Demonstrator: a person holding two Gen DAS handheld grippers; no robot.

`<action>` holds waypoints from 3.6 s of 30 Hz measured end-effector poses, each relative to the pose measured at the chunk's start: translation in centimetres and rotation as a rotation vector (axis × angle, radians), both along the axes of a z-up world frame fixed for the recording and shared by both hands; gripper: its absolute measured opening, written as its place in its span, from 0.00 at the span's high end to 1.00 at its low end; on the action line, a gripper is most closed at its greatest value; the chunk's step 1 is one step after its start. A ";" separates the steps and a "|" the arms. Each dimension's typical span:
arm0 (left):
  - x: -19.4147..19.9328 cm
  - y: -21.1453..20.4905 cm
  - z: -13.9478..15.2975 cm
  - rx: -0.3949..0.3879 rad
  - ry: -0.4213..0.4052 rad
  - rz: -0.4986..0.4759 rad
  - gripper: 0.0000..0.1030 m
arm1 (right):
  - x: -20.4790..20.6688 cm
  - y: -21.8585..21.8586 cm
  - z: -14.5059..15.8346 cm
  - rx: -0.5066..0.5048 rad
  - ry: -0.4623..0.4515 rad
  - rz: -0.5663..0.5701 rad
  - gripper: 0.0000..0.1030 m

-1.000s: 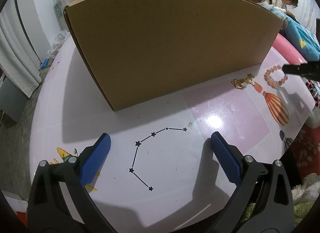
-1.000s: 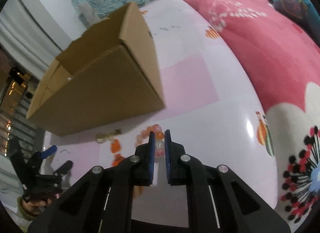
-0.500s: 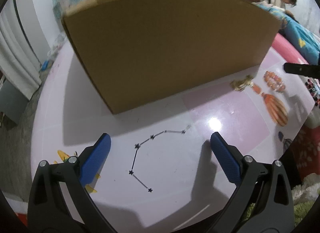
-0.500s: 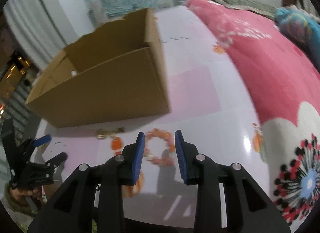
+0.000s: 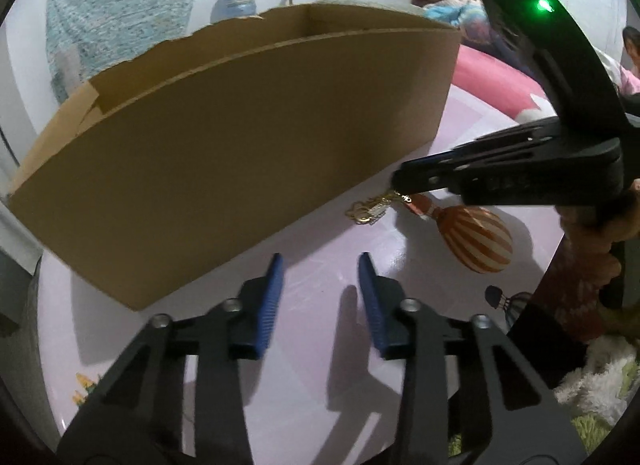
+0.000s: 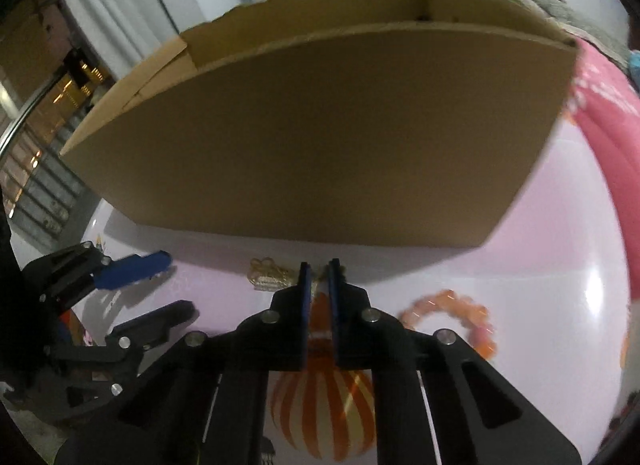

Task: Organize jewelry
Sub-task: 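Close the right gripper on the gold spring charm and lift it, then lower the left gripper to the gold ring while the right gripper holds the spring charm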

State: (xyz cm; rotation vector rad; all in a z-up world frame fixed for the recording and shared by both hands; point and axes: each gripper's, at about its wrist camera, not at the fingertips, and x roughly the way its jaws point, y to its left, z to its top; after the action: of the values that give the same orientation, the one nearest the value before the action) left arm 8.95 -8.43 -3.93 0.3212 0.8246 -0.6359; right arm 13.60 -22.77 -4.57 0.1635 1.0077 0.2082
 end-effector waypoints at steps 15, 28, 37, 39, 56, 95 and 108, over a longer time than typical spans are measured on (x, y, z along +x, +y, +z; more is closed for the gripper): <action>1.3 2.7 -0.4 -0.027 0.064 0.059 0.80 | -0.3 2.4 1.5 -0.039 -0.010 0.123 0.92; 2.2 4.3 -0.3 -0.042 0.067 0.116 0.80 | -3.0 3.1 2.5 -0.023 -0.011 0.196 0.92; 1.5 4.6 0.1 -0.074 0.070 0.074 0.80 | -0.9 -0.6 2.3 -0.089 -0.022 0.043 0.92; 1.2 4.5 0.3 -0.091 0.072 0.050 0.80 | -1.2 -0.3 1.6 -0.125 -0.001 0.021 0.92; 1.1 0.5 -0.2 -0.029 0.066 -0.074 0.81 | -4.9 2.4 1.1 -0.031 0.002 0.143 0.92; 1.5 1.5 -0.2 -0.014 0.052 -0.083 0.85 | -4.8 6.0 1.5 -0.252 -0.074 0.602 0.95; 1.6 1.0 -0.3 -0.002 0.044 -0.071 0.85 | -7.1 3.9 2.3 -0.144 -0.079 0.449 0.97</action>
State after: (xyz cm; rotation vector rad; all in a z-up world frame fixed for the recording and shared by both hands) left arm 10.54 -7.43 -4.25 0.3368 0.8576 -0.7121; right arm 6.53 -18.86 -2.25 -0.2042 0.9674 0.5445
